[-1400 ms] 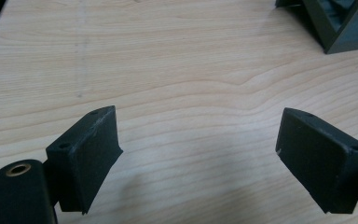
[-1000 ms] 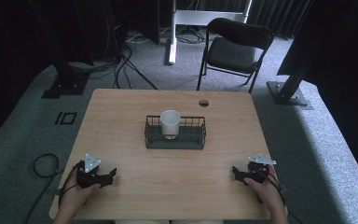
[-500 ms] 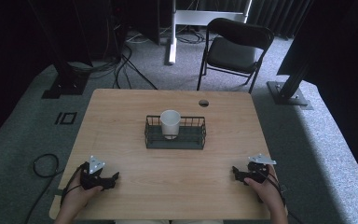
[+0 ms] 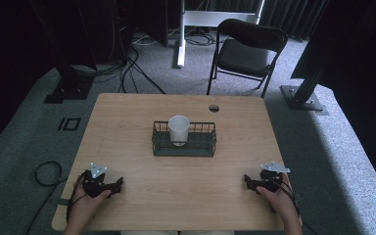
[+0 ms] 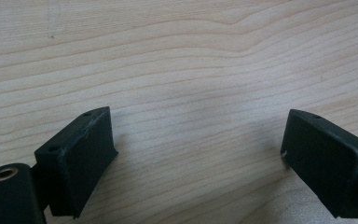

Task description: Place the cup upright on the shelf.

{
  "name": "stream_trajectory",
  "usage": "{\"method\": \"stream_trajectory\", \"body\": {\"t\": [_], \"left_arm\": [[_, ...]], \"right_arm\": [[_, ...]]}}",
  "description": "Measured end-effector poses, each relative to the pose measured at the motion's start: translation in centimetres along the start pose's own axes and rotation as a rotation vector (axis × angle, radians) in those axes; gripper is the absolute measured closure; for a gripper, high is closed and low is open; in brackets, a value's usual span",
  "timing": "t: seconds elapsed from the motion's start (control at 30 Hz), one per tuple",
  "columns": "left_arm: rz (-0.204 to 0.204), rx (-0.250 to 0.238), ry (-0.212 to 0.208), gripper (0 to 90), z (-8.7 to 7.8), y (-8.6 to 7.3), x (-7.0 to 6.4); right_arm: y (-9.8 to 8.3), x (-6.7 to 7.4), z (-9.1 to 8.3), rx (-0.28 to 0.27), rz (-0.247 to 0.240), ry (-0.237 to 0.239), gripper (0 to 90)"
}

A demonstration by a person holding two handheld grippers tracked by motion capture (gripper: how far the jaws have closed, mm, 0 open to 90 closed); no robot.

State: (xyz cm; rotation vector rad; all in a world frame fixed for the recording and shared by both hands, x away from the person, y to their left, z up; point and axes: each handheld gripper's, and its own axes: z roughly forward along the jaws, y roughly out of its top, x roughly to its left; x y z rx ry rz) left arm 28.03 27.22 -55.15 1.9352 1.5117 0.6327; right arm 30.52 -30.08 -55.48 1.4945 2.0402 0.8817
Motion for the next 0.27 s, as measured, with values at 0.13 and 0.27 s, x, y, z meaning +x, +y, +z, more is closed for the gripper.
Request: {"method": "stream_trajectory", "body": {"t": [0.13, 0.27], "left_arm": [[-0.006, 0.000, 0.005, 9.9, 0.00, 0.00, 0.02], [-0.006, 0.000, 0.005, 9.9, 0.00, 0.00, 0.02]], "right_arm": [[0.00, 0.00, 0.00, 0.000, 0.000, 0.000, 10.8], [0.00, 0.00, 0.00, 0.000, 0.000, 0.000, 10.7]]}}
